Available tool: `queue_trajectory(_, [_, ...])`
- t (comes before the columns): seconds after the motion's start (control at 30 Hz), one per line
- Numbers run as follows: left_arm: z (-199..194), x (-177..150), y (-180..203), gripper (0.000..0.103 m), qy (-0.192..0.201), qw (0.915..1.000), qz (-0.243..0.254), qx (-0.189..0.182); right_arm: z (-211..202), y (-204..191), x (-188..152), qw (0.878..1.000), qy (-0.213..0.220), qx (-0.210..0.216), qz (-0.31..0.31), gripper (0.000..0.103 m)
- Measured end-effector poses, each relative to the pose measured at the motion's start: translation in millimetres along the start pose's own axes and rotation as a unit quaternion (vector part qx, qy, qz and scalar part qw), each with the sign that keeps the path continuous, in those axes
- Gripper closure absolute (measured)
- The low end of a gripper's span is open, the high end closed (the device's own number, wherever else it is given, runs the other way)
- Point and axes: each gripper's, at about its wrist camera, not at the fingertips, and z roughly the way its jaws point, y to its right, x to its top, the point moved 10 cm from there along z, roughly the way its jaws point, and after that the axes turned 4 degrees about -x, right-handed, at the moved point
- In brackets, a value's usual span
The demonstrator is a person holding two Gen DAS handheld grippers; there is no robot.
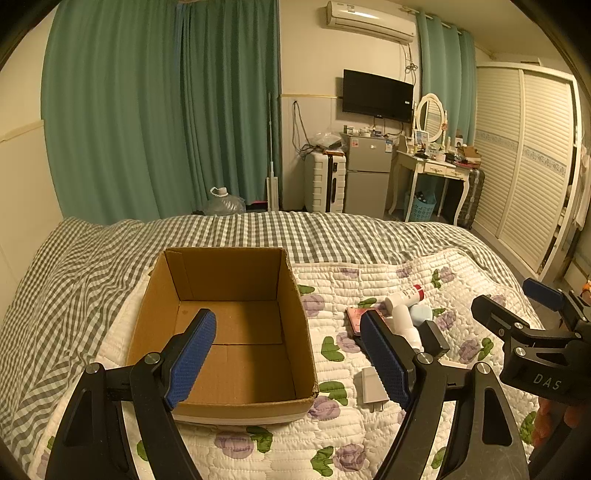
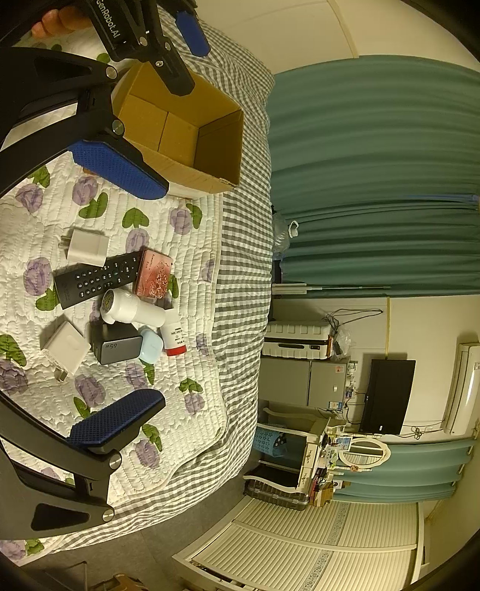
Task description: Organize rigid objects
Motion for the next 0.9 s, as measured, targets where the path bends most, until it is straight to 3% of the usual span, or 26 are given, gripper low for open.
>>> queue_trajectory(0.9, [1.4,1.6,-3.7,0.020,-0.001,1.0000,-0.001,0.000,-0.6,-0.6,-0.3,1.000,-0.001,-0.001,0.000,0.000])
